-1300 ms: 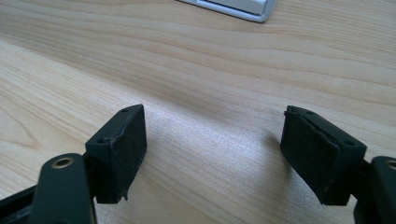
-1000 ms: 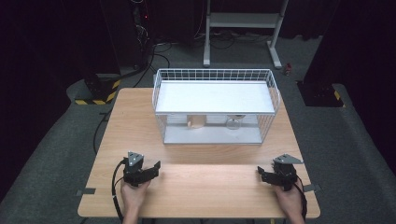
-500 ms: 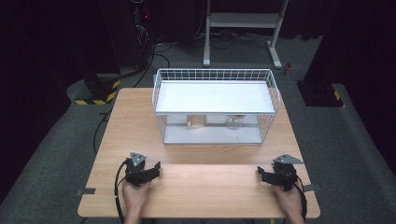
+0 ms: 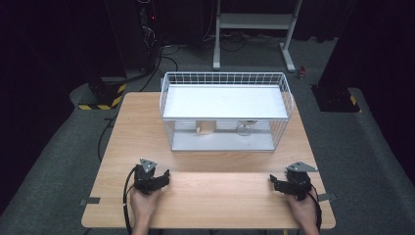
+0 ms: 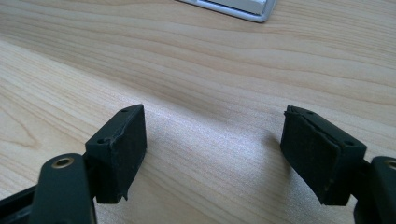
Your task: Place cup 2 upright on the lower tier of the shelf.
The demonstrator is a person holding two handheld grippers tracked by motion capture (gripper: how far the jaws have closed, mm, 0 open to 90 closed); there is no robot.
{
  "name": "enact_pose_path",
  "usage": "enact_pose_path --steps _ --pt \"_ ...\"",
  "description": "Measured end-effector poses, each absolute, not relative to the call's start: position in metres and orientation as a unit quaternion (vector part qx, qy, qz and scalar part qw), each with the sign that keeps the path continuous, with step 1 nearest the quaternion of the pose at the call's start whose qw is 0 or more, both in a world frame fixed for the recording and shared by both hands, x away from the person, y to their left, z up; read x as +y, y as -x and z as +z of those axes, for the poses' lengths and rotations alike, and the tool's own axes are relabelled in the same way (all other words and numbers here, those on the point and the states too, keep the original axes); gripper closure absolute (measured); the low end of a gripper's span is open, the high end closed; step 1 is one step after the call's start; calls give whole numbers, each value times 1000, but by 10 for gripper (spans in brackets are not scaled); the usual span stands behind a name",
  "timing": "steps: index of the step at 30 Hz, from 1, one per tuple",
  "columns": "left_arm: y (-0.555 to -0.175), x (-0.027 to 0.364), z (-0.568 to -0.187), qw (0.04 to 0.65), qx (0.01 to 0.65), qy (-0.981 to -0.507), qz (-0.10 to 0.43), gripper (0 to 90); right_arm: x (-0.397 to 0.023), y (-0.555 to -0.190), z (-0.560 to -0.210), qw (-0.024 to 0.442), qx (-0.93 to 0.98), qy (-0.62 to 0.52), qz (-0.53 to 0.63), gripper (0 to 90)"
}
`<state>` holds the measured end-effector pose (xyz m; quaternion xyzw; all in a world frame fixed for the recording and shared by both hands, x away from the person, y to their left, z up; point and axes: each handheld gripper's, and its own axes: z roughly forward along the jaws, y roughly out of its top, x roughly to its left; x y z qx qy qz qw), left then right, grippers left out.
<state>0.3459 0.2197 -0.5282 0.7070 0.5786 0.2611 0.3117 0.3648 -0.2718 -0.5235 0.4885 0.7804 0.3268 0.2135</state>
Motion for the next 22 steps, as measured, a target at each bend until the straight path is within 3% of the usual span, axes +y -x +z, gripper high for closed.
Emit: enact_pose_path --steps 22 --pt "-346 218 -528 311 582 -705 261 234 -272 -365 -523 213 780 -490 326 227"
